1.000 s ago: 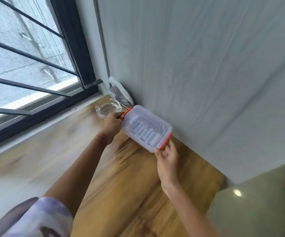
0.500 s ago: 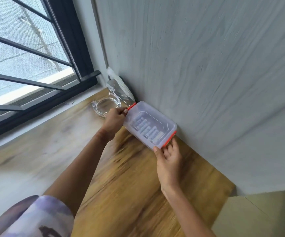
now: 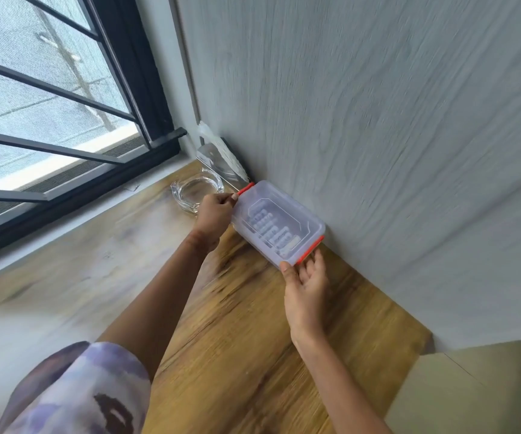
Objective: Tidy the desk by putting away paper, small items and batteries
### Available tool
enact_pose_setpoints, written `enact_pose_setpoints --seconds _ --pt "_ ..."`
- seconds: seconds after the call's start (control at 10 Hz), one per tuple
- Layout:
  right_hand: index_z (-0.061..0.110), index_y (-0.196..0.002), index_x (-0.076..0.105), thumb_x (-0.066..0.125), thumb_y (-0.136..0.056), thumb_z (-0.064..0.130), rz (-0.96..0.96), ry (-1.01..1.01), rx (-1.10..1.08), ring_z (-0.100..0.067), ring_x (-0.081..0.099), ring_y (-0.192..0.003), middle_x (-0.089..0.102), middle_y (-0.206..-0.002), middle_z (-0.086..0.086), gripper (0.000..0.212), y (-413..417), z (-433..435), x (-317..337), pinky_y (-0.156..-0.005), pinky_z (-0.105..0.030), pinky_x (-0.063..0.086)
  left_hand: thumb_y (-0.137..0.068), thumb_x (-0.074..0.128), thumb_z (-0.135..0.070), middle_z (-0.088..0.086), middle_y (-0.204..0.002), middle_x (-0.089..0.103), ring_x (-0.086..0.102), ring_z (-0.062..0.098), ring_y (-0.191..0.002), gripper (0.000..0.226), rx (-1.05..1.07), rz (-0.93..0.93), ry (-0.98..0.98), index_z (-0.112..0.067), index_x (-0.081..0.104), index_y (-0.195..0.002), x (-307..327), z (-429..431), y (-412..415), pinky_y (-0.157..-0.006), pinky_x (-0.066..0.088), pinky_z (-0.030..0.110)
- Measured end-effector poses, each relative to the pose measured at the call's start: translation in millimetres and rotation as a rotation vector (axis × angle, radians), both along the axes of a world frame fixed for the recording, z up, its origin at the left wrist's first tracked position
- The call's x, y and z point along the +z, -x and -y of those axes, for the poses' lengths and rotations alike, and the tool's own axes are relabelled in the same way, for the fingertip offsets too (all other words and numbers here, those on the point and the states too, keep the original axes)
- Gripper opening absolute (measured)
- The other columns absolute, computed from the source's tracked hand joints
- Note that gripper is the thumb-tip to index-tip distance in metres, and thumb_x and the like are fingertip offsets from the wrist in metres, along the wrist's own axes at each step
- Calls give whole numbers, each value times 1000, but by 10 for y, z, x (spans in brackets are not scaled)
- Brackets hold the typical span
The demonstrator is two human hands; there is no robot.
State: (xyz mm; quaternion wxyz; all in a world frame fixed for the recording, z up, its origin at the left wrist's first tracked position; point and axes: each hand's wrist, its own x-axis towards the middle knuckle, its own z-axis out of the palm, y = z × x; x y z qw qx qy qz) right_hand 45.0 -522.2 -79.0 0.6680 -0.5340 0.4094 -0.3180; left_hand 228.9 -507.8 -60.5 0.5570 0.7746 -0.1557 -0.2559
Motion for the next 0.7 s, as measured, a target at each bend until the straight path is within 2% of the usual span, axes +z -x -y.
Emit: enact_pose_setpoints --seconds 0.1,0.2,0.3,0.4,0.5,0.6,0.7 --pt "13 -145 21 56 -87 -2 0 32 3 -1 46 -117 48 -133 -1 69 -3 -1 2 -89 -6 41 -96 47 -23 2 -61 39 33 15 -58 33 55 70 -36 -8 56 -67 27 -6 70 -57 29 27" --pt "12 -144 23 57 -86 -3 12 48 26 -8 49 -122 48 -136 -4 69 10 14 32 -101 -22 41 -94 50 -26 1 -70 54 41 12 -64 27 144 171 -32 -9 69 -86 52 -74 166 -60 33 28" --pt "16 -145 22 62 -84 1 6 75 73 -6 48 -121 48 -136 0 75 64 41 81 -101 -24 42 -93 50 -27 6 -74 59 46 16 -70 29 154 275 -31 -6 68 -85 102 -189 297 -65 35 30" --pt "20 -145 19 69 -81 14 -122 190 93 -1 37 -119 42 -134 8 81 119 23 126 -100 -22 35 -93 50 -26 4 -70 55 44 14 -69 27 152 413 -97 -5 61 -78 179 -345 461 -60 31 24" --pt "16 -144 19 68 -82 20 -202 288 106 -8 40 -123 40 -139 0 79 138 -57 173 -102 -27 38 -92 52 -20 10 -102 67 57 19 -90 26 130 525 -136 -3 61 -108 276 -573 630 -68 34 17" --pt "7 -140 26 66 -84 22 -276 437 105 -25 33 -134 32 -146 -14 71 100 -174 238 -108 -38 35 -91 54 -18 16 -121 61 57 30 -109 36 92 649 -179 -3 53 -125 322 -869 756 -85 40 29" --pt "1 -139 26 63 -86 21 -280 577 162 -29 15 -142 17 -152 -20 68 117 -377 338 -113 -35 23 -92 53 -20 18 -128 56 53 33 -116 41 90 695 -244 -1 49 -128 364 -1228 896 -95 40 35"
